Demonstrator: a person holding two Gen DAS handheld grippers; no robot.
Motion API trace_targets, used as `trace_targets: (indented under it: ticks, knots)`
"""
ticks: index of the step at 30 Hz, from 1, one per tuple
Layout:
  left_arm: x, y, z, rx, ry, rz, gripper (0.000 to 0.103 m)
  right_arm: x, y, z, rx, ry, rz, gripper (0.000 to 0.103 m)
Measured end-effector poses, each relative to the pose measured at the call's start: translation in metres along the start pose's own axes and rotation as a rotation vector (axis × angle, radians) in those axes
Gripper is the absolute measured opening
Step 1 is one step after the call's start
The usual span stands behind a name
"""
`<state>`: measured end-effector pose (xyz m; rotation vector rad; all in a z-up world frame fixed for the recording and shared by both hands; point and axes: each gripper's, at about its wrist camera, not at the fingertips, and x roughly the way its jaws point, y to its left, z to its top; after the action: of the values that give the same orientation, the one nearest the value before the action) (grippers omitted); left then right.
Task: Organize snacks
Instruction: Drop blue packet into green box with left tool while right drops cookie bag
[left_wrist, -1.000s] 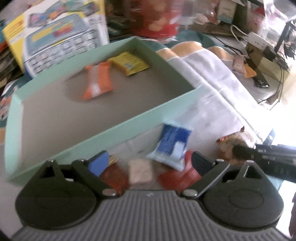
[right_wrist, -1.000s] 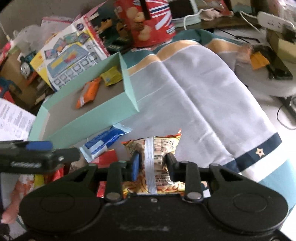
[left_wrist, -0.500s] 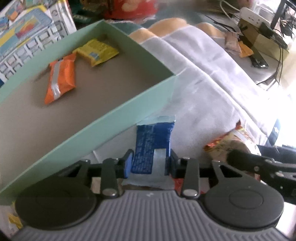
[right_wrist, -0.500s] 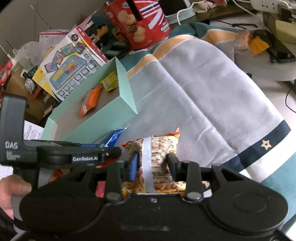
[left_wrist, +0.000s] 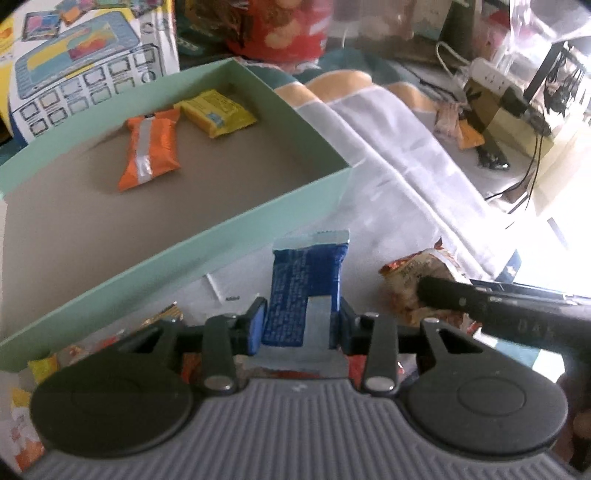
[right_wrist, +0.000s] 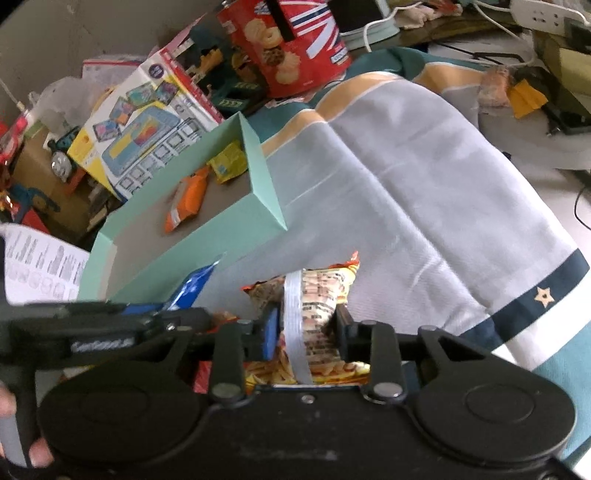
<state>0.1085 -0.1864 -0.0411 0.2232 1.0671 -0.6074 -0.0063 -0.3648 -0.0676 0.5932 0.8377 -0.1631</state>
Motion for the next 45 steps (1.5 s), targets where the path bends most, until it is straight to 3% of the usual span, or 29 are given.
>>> trace_targets:
  ticks: [7, 12, 19, 27, 29, 30, 31, 32, 33, 34, 45]
  knots:
    - [-0.045, 0.022, 0.006, -0.058, -0.109, -0.026, 0.037, -0.023, 0.019, 0.026, -0.032, -0.060, 0.017, 0.030]
    - [-0.055, 0.056, 0.034, -0.122, -0.180, 0.053, 0.037, -0.013, 0.060, 0.069, -0.114, -0.092, 0.062, 0.030]
    - [-0.017, 0.084, 0.066, -0.171, -0.154, 0.102, 0.038, 0.057, 0.114, 0.124, -0.203, -0.057, 0.054, 0.030]
    - [0.029, 0.097, 0.078, -0.193, -0.095, 0.098, 0.038, 0.121, 0.132, 0.138, -0.246, -0.002, 0.030, 0.031]
    - [0.035, 0.095, 0.081, -0.192, -0.091, 0.096, 0.041, 0.127, 0.136, 0.140, -0.271, -0.007, 0.030, 0.033]
    - [0.037, 0.094, 0.082, -0.186, -0.093, 0.103, 0.049, 0.128, 0.137, 0.141, -0.278, -0.016, 0.030, 0.039]
    - [0.038, 0.091, 0.082, -0.179, -0.091, 0.115, 0.078, 0.127, 0.138, 0.142, -0.279, -0.023, 0.031, 0.059]
    - [0.039, 0.090, 0.083, -0.172, -0.095, 0.136, 0.100, 0.126, 0.138, 0.144, -0.274, -0.034, 0.035, 0.072]
    - [0.037, 0.089, 0.082, -0.167, -0.112, 0.157, 0.103, 0.122, 0.138, 0.143, -0.268, -0.055, 0.036, 0.095]
    - [0.035, 0.087, 0.081, -0.162, -0.123, 0.166, 0.103, 0.118, 0.138, 0.143, -0.264, -0.080, 0.033, 0.103]
    - [0.003, 0.078, 0.066, -0.152, -0.116, 0.149, 0.103, 0.074, 0.122, 0.119, -0.221, -0.091, 0.023, 0.103]
